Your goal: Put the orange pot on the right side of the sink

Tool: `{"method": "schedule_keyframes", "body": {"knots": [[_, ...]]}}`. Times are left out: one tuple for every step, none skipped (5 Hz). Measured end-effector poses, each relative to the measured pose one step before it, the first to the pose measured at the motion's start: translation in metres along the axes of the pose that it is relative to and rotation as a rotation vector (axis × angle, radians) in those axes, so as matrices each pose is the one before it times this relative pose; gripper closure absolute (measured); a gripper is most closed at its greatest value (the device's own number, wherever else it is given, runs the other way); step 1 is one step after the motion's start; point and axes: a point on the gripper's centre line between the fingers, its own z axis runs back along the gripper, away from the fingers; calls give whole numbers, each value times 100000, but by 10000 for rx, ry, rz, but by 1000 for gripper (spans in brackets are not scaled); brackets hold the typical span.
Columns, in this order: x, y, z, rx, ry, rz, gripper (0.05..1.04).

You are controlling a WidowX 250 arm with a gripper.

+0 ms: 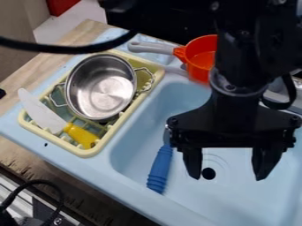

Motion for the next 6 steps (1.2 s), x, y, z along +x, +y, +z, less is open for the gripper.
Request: {"method": "schedule_keyframes", "body": {"knots": [[-165,273,-402,157,98,71,83],[989,356,-897,195,140,923,83],[2771,96,141,-734,-315,1630,83],[2647,333,270,-394,-291,2401,83],[2585,-740,1247,5,-29,2044,83],[2146,-888,640,28,-172,2026,83]]}}
